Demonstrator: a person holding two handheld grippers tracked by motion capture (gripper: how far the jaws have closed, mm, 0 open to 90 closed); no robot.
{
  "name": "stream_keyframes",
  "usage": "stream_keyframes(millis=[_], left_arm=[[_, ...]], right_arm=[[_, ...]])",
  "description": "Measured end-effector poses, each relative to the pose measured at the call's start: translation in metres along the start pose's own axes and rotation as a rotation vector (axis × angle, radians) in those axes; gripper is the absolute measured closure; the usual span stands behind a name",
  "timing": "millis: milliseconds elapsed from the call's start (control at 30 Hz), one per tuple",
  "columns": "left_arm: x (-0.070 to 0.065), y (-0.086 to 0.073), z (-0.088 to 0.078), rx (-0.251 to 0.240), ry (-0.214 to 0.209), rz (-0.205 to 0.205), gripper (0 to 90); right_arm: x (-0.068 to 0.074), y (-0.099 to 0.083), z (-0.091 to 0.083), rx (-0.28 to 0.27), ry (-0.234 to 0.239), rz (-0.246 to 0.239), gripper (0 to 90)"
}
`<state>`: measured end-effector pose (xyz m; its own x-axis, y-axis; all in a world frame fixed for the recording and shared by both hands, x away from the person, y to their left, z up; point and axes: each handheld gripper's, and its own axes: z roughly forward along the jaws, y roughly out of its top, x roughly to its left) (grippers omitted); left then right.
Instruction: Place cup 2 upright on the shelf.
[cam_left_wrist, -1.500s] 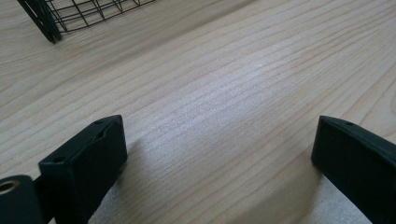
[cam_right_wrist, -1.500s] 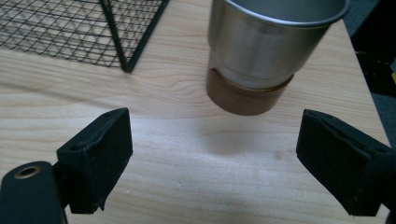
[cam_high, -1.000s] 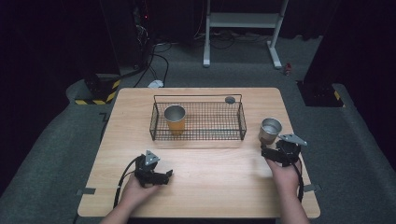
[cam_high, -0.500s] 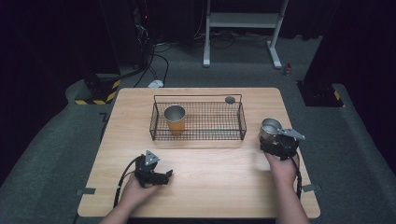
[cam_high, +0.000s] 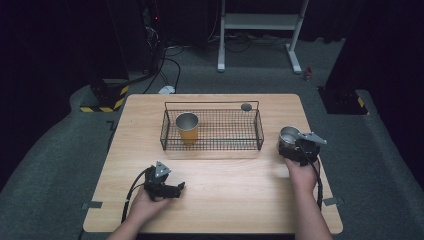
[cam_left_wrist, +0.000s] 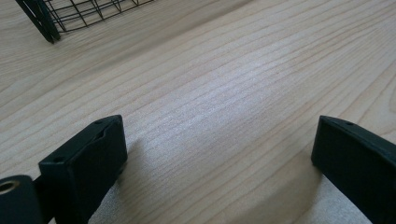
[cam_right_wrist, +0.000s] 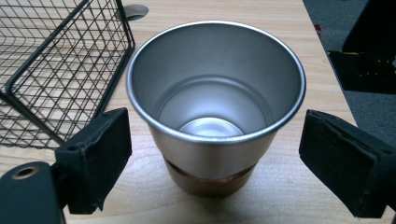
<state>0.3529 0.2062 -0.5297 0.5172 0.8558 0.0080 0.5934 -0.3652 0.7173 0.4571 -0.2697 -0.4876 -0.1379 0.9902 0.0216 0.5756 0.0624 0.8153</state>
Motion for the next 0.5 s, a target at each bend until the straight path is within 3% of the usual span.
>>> stream_keyframes(millis=[500], left_arm=[[0.0,0.0,0.0,0.0,0.0,0.0,3.6]], right_arm=[[-0.002,0.003,0.012,0.0,0.001,0.016,9.6]])
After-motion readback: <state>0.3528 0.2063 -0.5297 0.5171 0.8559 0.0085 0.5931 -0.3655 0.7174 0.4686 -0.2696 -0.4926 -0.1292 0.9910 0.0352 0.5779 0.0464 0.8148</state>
